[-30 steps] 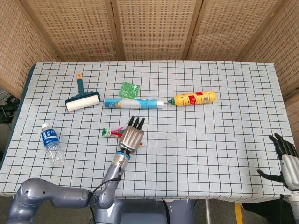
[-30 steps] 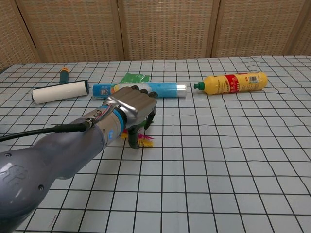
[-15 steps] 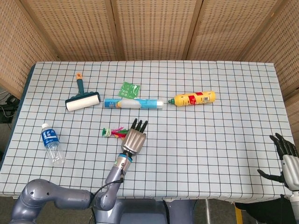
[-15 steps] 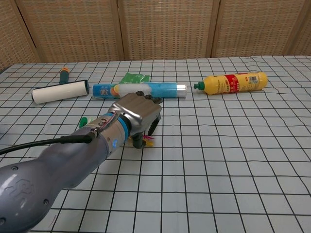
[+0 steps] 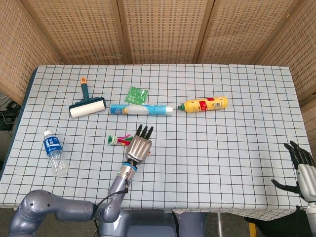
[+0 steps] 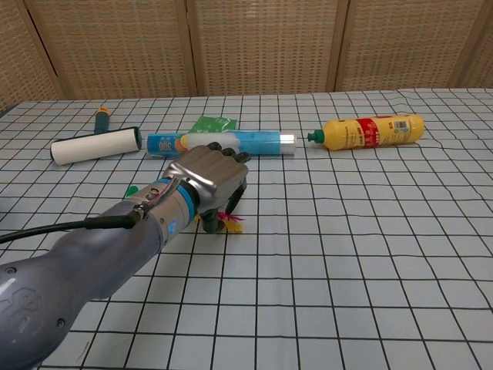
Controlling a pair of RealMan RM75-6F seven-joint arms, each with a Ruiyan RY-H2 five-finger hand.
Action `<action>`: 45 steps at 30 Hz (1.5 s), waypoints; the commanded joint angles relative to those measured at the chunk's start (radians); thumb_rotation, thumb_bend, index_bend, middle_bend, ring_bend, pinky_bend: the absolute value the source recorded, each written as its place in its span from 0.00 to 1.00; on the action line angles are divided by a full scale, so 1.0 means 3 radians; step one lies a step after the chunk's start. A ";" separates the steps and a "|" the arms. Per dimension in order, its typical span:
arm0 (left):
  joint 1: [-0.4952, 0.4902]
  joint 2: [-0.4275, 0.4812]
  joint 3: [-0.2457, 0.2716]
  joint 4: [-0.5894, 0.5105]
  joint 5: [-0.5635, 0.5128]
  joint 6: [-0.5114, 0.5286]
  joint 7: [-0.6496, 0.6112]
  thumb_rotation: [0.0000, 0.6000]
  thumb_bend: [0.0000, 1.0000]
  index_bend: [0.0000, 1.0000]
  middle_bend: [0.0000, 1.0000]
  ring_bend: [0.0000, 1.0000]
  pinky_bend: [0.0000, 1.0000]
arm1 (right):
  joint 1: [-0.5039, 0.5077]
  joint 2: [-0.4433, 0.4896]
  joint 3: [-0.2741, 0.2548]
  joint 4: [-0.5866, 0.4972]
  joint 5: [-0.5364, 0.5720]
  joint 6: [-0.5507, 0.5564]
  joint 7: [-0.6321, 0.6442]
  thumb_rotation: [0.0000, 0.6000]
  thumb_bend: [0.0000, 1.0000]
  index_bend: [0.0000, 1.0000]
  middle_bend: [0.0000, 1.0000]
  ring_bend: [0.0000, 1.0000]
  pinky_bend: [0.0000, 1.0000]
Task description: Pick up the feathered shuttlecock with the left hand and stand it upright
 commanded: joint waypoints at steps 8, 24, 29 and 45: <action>0.0022 0.0005 0.0005 0.0003 0.0025 -0.0005 -0.0030 1.00 0.48 0.57 0.00 0.00 0.00 | 0.0001 0.0000 -0.0003 0.0002 -0.0009 -0.0001 0.0006 1.00 0.07 0.03 0.00 0.00 0.00; 0.0057 0.0066 0.0010 -0.0037 0.0080 0.0006 -0.0061 1.00 0.52 0.59 0.00 0.00 0.00 | -0.0002 0.0002 -0.0008 -0.0004 -0.0022 0.0008 0.0005 1.00 0.07 0.03 0.00 0.00 0.00; 0.0079 0.0155 -0.0010 -0.0121 0.0118 0.0047 -0.0083 1.00 0.52 0.60 0.00 0.00 0.00 | -0.0003 0.0001 -0.0011 -0.0007 -0.0025 0.0009 -0.0001 1.00 0.07 0.03 0.00 0.00 0.00; 0.0260 0.0958 -0.0091 -0.0868 0.0391 0.0314 -0.0253 1.00 0.52 0.64 0.00 0.00 0.00 | -0.0011 0.0000 -0.0016 -0.0041 -0.0062 0.0052 -0.0055 1.00 0.07 0.03 0.00 0.00 0.00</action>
